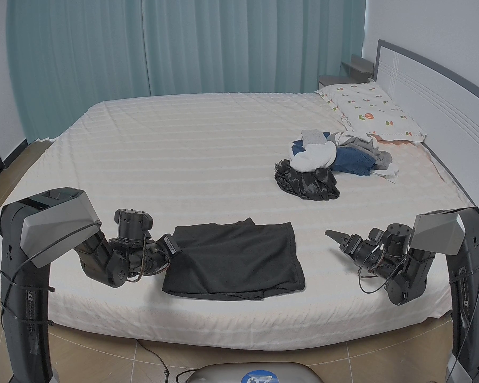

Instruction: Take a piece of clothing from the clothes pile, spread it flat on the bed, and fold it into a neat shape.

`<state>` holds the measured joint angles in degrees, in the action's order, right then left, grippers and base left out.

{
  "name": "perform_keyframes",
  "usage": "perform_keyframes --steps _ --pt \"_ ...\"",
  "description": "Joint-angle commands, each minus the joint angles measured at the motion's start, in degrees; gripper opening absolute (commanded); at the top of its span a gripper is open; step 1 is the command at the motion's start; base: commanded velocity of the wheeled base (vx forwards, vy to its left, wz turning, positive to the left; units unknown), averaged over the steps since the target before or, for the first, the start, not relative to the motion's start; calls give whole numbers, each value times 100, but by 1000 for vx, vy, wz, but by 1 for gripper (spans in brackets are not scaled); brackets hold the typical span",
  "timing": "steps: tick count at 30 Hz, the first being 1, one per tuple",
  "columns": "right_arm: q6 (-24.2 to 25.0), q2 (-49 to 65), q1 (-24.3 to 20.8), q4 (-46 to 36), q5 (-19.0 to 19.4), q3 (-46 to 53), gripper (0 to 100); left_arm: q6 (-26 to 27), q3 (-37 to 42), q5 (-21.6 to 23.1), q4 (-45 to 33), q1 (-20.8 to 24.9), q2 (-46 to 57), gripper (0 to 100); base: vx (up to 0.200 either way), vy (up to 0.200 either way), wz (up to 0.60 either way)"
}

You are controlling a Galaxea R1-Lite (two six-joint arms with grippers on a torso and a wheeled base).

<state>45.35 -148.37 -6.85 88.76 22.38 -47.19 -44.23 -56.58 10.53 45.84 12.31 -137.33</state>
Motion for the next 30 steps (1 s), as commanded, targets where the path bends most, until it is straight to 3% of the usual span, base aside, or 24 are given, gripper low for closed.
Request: perform_keyframes --steps 1,30 --pt "0 10 0 1 3 -1 100 -7 15 -7 4 -27 22 0 0 200 0" --pt "18 10 17 71 -6 8 100 -200 173 -86 -13 -80 118 0 0 200 0"
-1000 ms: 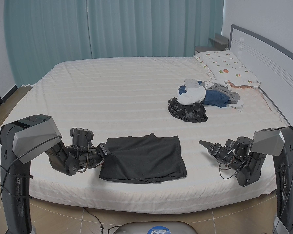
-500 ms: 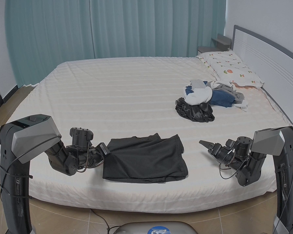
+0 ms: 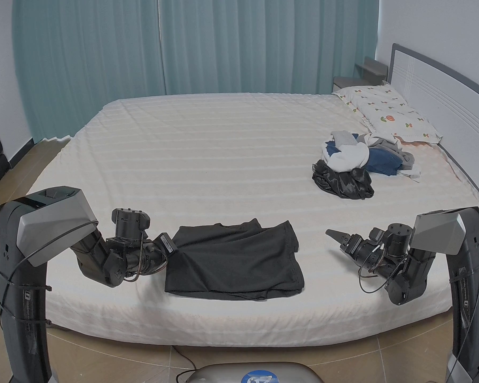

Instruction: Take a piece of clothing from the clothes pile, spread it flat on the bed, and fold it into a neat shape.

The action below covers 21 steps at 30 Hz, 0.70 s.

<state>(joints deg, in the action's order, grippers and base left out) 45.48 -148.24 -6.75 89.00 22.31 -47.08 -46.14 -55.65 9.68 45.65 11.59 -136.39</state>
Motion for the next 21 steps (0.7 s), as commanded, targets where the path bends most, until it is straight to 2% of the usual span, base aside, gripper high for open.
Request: perform_keyframes --steps 1,16,21 --pt "4 -3 -1 47 2 -3 100 -9 81 -1 5 1 25 0 0 200 0" --pt "4 5 -1 47 2 6 100 -123 221 -1 14 -8 104 0 0 200 0" --pt "4 14 -1 47 -34 6 100 -114 292 -1 14 10 112 0 0 0 0"
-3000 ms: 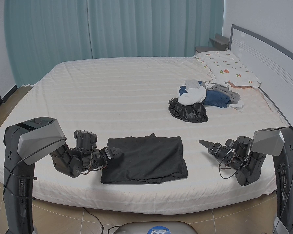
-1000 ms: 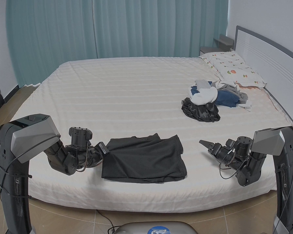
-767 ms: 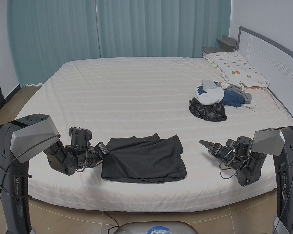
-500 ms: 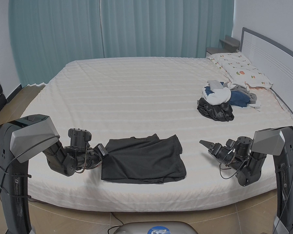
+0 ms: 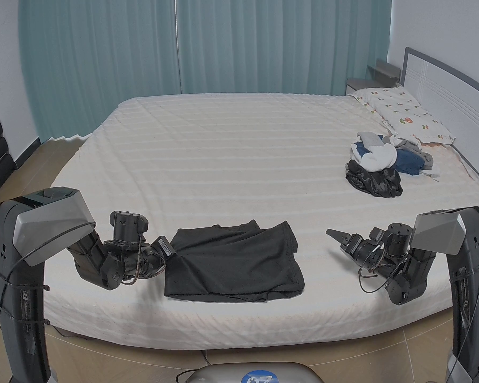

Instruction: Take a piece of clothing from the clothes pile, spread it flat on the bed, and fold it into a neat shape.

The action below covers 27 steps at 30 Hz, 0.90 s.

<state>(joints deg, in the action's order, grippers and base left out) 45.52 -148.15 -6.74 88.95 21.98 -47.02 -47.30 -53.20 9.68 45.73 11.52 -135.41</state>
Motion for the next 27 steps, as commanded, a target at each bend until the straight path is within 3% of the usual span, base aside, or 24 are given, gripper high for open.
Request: perform_keyframes --steps 1,5,6,12,18,27 --pt "1 6 -3 52 -1 0 100 1 47 -1 6 17 15 0 0 0 0" --pt "1 50 -11 52 -1 44 100 19 178 -1 24 52 41 0 0 0 0" --pt "1 50 -11 52 -1 44 100 19 178 -1 24 52 41 100 0 0 0" --pt "-17 173 -205 52 -18 228 100 19 178 -10 68 35 156 100 0 0 0" --pt "-34 129 -460 25 -106 158 100 10 -287 -80 833 35 -231 100 0 0 0" --pt "-34 32 -908 -71 -326 9 100 63 -665 -238 806 149 -609 100 0 0 0"
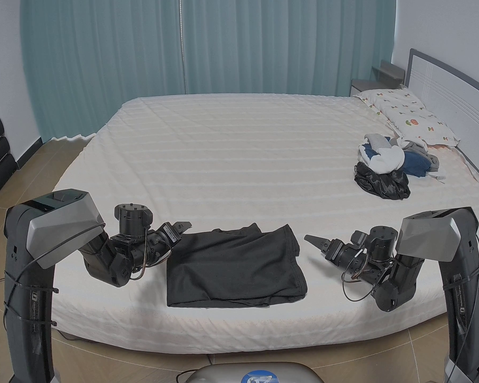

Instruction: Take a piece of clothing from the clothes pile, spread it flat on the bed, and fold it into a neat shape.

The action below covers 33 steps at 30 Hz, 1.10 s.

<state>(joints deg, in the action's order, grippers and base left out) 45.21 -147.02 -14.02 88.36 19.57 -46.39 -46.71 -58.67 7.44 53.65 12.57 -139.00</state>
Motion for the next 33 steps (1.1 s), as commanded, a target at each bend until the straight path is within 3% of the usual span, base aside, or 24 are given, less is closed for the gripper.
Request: perform_keyframes --steps 1,2,3,14,20,25,33 --pt "-4 -90 -180 -20 -85 -55 100 4 -162 -14 14 35 -277 100 0 0 0" --pt "-4 -90 -180 -20 -85 -55 100 4 -180 -14 14 35 -286 100 0 0 0" --pt "-4 -108 -180 -12 -85 -46 100 -4 -232 -23 14 44 -330 0 0 0 0" --pt "-4 -134 -180 -20 -102 -55 100 -40 -347 -67 49 9 -409 0 0 0 0" --pt "-21 -134 -180 -82 -120 -187 100 -75 -355 -498 67 0 -409 0 0 0 0" --pt "-92 -125 -224 -838 -489 -740 100 -409 -347 -559 67 0 -383 0 0 0 0" --pt "-399 -257 -382 -2015 -542 -1918 100 -409 -285 -559 67 0 -374 0 0 0 0"
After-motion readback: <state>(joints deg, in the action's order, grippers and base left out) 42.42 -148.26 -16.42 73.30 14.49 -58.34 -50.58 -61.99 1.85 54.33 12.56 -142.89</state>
